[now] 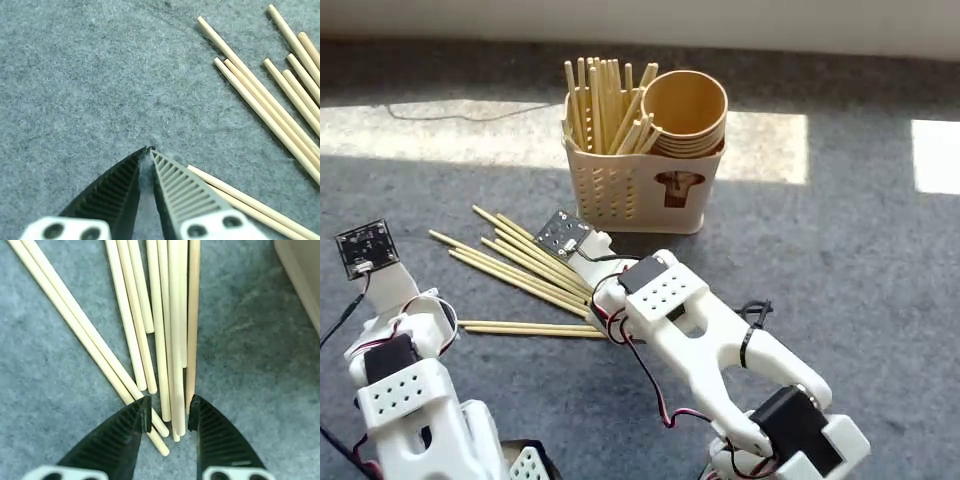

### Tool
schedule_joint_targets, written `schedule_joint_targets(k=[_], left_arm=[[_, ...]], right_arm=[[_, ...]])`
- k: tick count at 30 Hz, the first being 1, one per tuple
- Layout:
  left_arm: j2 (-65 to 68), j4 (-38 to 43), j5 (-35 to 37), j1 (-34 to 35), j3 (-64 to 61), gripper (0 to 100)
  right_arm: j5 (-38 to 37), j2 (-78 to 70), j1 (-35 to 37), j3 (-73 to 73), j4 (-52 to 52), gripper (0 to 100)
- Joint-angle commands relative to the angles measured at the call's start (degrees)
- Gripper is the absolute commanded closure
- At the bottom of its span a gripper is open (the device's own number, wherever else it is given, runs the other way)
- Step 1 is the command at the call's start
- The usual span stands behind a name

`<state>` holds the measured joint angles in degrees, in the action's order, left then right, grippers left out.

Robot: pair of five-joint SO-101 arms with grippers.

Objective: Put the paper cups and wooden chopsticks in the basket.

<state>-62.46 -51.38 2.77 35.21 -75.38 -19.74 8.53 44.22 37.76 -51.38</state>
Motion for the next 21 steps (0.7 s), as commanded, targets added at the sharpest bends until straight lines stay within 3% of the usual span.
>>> schedule_joint_targets(k=[1, 8, 13, 21], left_arm=[[-1.27, 1.14, -0.35, 0.40, 0.13, 100], [-1.27, 1.14, -0.35, 0.40, 0.13, 100], [-1.27, 1.14, -0.35, 0.40, 0.13, 100], [-1.27, 1.14, -0.35, 0.40, 0.13, 100]], right_arm=[[-0.53, -1.45, -0.66, -3.74, 1.98, 86.4], [-0.44, -6.64, -2.51, -7.08, 1.71, 86.6], [-0.44, -6.90, -2.59, -7.08, 1.71, 94.7], [-0.44, -7.08, -2.59, -6.81, 1.71, 96.7]])
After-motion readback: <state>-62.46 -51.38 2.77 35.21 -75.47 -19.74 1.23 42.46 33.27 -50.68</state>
